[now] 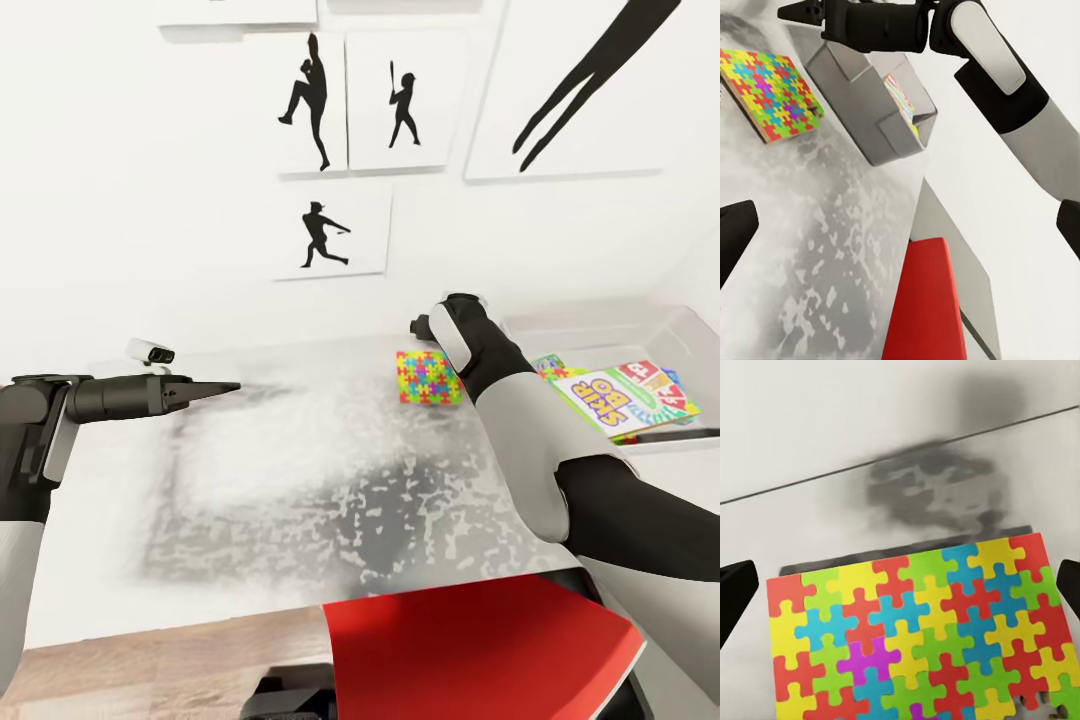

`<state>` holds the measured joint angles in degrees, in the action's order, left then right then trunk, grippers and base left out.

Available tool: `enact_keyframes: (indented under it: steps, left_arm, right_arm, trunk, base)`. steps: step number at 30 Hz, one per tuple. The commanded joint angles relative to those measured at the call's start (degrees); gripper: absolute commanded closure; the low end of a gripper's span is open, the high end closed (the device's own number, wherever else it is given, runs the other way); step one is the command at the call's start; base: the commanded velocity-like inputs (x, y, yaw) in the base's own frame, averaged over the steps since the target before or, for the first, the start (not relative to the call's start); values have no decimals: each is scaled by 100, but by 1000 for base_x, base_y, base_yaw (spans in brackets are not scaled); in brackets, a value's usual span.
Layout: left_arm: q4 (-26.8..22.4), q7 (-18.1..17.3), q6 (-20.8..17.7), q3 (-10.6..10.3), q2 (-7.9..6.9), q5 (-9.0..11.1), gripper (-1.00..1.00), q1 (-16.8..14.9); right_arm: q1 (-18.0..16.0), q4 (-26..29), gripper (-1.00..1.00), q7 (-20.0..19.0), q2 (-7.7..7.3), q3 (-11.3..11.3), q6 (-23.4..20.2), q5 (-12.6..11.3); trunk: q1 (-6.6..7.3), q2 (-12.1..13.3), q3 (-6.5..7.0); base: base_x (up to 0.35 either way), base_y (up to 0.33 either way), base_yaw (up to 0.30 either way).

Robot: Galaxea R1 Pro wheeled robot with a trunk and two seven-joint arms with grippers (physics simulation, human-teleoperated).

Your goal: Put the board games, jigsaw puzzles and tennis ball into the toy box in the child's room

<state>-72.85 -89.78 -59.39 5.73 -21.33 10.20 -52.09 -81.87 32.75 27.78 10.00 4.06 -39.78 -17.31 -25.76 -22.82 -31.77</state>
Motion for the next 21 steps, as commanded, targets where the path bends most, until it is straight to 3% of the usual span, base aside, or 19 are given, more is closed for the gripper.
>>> enact_keyframes:
  steps: [1,21]
  left_arm:
    - [-1,-22,-61,-4,-3,-1,-100,-3]
    - [-1,-22,-61,-8,-3,-1,-100,-3]
  right_arm:
    - [-5,3,-100,52,0,16,-12,-53]
    - [-5,70,-100,26,-111,-30,-48,-78]
  trunk:
    - [-3,-10,-18]
    - [-3,-10,-195]
  base:
    - [0,0,0]
    - [0,0,0]
